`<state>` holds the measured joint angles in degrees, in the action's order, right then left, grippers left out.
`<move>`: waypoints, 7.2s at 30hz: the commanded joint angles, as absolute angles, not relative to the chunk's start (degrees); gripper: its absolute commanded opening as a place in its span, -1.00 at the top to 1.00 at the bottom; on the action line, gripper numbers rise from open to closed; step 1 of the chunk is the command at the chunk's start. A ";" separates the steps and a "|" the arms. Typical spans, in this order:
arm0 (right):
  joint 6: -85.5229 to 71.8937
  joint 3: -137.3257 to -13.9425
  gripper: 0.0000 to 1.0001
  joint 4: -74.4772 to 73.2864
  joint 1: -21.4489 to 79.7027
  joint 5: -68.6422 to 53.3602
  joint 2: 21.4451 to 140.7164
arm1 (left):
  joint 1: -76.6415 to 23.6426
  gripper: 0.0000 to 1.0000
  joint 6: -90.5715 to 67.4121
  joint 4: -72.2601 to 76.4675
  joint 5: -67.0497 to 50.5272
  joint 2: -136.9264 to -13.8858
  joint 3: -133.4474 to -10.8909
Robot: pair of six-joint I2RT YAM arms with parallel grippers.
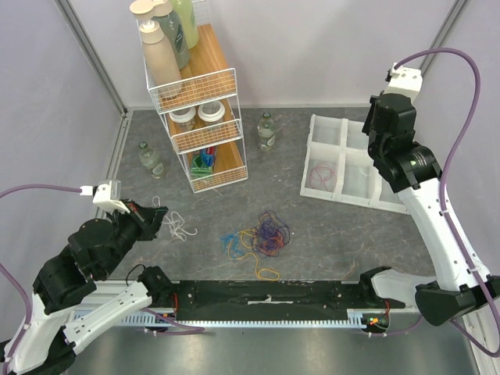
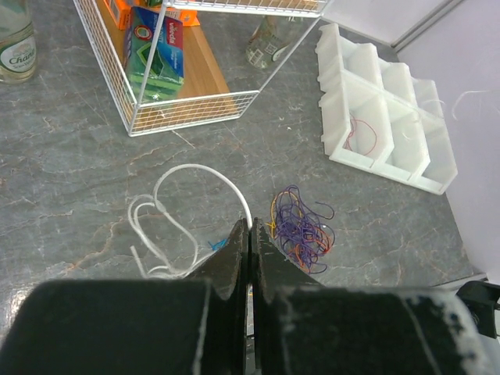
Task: Untangle the cables
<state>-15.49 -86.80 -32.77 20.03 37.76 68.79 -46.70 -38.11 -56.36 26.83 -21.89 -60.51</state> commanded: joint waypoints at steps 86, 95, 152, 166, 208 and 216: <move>-28.48 -46.41 1.00 -11.95 75.50 27.14 64.79 | -46.67 0.96 -49.40 -54.48 25.47 -18.82 -56.07; -29.35 -43.95 1.00 -15.73 75.50 37.43 57.75 | -46.76 0.97 -48.69 -58.71 34.27 -13.45 -58.45; -26.45 -45.09 -0.01 9.12 75.41 0.18 68.55 | -46.67 0.96 -38.93 -35.42 -4.48 -26.90 -53.79; -28.21 -44.13 -0.31 12.13 75.50 -3.51 72.42 | -46.76 0.97 -39.29 -35.16 -4.40 -27.33 -54.67; -46.31 -31.99 1.00 -15.55 75.41 36.12 62.49 | -46.76 0.97 -38.58 -48.51 32.17 -8.17 -64.33; -34.65 -34.78 0.42 -13.01 75.41 24.82 60.55 | -46.76 0.97 -38.67 -49.22 29.63 -10.63 -66.18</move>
<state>-42.94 -33.61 -6.96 75.85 29.15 60.71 -46.98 -39.00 -54.28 26.52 -9.13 -62.46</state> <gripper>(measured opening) 0.178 0.025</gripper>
